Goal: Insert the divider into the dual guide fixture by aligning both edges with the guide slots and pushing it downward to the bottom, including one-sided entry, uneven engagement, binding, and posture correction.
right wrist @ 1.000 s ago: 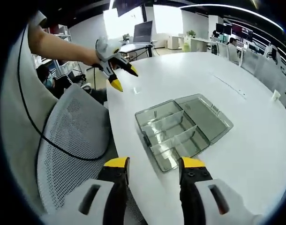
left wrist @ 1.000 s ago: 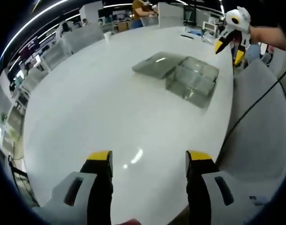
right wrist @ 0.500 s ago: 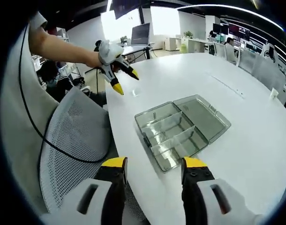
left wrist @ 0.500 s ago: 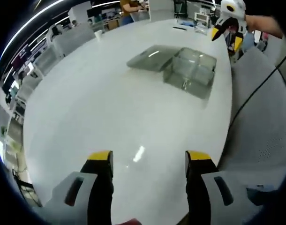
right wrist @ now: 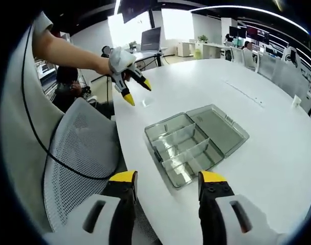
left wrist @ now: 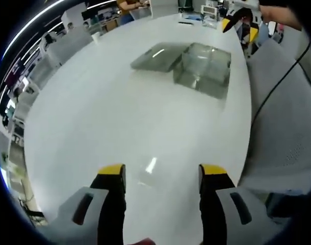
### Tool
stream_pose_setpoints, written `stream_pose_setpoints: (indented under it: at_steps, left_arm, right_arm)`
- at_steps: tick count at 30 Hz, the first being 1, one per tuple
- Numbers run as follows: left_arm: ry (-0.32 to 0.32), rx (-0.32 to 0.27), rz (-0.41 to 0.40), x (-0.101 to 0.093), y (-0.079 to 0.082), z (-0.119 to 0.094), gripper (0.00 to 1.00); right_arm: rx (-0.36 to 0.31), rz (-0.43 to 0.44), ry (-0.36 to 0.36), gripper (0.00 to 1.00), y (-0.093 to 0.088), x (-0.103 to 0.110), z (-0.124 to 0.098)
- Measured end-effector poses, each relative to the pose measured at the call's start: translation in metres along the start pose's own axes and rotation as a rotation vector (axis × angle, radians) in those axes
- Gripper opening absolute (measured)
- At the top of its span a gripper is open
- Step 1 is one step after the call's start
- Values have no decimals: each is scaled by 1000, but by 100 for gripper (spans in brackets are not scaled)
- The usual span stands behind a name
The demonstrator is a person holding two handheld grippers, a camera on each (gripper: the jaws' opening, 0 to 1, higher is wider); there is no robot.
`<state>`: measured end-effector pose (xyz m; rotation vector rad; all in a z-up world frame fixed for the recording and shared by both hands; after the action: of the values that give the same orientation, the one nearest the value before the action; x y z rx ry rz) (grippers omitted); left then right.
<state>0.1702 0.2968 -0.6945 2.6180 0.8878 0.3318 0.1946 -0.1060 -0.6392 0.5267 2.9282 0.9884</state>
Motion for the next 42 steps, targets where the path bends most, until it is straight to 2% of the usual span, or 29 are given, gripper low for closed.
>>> stream_pose_setpoints:
  at_steps: [13,33,42]
  left_arm:
    - [-37,47,94,5,-1,7,51]
    - [-79,105,180,14,-1,20,41]
    - [-92,126,217,16,1,25,41]
  right_arm:
    - [4,9,3,45,-2,-2,0]
    - [10,13,3,45,-4,0,1]
    - [11,18,-2,45,-5,-1,1]
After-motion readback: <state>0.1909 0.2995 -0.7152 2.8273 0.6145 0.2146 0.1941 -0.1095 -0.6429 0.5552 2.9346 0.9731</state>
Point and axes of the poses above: the point that each gripper's makers call its tool centre point, and the gripper's own axes: z roughly forward along the fingers, x roughly to its left, y roughly out of its top, the point moved 10 cm from there along -z, roughly backward along the fingers, and after that the axes turned 7 degrees about x, right-handed, at the moved point
